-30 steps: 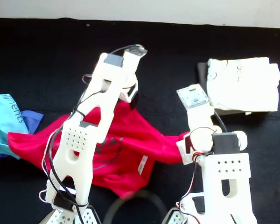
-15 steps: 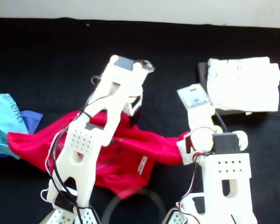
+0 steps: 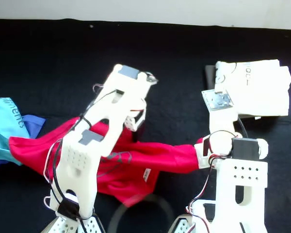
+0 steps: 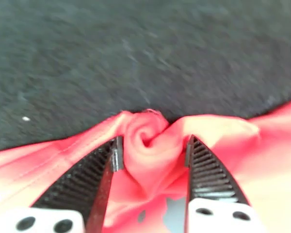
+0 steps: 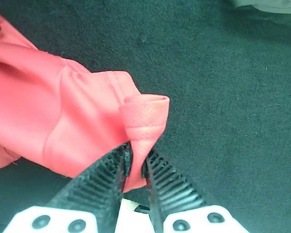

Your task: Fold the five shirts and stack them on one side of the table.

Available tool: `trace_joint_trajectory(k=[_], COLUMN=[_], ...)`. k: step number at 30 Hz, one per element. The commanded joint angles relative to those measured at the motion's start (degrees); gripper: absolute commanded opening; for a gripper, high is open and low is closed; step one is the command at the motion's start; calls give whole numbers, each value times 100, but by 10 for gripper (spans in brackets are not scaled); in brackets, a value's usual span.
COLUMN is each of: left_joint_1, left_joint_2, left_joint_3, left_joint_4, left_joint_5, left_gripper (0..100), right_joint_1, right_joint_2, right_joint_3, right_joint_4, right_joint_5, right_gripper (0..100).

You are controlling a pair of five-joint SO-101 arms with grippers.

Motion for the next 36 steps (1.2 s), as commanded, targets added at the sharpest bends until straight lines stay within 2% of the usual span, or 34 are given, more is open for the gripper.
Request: trace_joint_trajectory(k=[1, 4, 8, 12, 16, 21, 23, 28, 33, 36], left_joint_1=[154, 101, -92, -277, -497, -725, -655, -312, -268, -286], left_joint_2=[-769, -1059, -1218, -1244, -1182, -875, -725, -910, -1710, -2325], left_joint_3=[13, 13, 4, 4, 48, 426, 602, 998, 2097, 3081], left_joint_4=[-62, -466, -1125, -1486, -1512, -1952, -1916, -1134, -1090, -1257], left_joint_5=[9, -18, 0, 9, 9, 9, 18, 9, -18, -26], left_gripper=[216, 181, 1, 9, 12, 71, 81, 81, 81, 81], right_joint_1=[75, 75, 75, 84, 84, 84, 84, 84, 101, 365], right_joint_2=[-119, -119, -119, -110, -110, -110, -110, -110, -110, -110], right_joint_3=[-48, -48, -48, -4, 4, -31, -40, -40, -48, -75], right_joint_4=[-66, -66, -66, -303, -321, -119, -92, -92, -92, -92], right_joint_5=[-9, -9, -18, -44, -44, -18, -18, -18, -44, -18], right_gripper=[5, 5, 5, 5, 5, 5, 5, 5, 5, 5])
